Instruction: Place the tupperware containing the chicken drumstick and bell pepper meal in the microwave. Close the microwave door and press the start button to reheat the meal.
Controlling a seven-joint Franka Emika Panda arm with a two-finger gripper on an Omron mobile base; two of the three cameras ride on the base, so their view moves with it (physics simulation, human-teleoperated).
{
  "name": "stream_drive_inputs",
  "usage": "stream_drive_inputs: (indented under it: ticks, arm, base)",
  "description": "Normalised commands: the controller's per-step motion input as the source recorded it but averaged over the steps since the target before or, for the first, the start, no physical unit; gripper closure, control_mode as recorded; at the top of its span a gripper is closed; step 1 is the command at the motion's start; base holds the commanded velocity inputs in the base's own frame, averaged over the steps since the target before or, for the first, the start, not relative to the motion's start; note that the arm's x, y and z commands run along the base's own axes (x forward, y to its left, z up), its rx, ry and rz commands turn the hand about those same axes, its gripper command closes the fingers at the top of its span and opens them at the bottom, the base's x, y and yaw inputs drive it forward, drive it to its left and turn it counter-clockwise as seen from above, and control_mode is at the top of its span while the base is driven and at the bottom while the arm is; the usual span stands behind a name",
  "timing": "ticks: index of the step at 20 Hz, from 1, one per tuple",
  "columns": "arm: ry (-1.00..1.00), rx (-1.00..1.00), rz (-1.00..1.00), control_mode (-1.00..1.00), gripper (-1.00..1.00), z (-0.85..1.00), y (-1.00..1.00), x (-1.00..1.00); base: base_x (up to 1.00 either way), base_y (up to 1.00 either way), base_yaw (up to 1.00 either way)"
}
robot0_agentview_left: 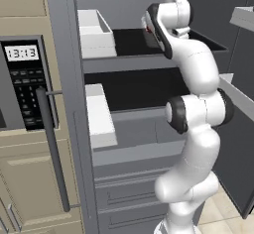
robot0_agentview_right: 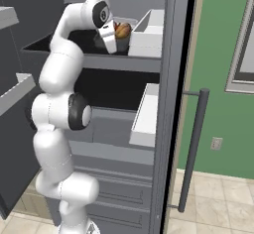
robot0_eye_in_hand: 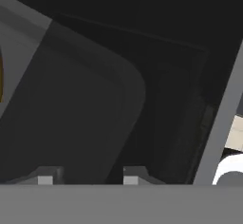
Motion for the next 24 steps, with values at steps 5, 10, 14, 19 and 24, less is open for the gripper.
stream_drive_inputs:
  ticks: [5, 10, 14, 19, 24]
  arm:
    - [-0.35, 0.0, 0.0, -1.0, 1.0, -0.13, 0.14, -1.0]
    - [-0.54, 0.0, -0.05, -1.0, 1.0, -0.32, 0.12, -0.86]
    - [-0.48, 0.0, -0.06, -1.0, 1.0, -0.27, 0.01, -0.71]
    - [-0.06, 0.0, 0.0, -1.0, 1.0, 0.06, 0.0, -1.0]
    - [0.02, 0.0, 0.01, -1.0, 1.0, 0.11, 0.0, -1.0]
  base:
    - [0.0, 0.0, 0.0]
    - [0.0, 0.0, 0.0]
    - [0.0, 0.0, 0.0]
    - [0.0, 0.0, 0.0]
    - [0.0, 0.0, 0.0]
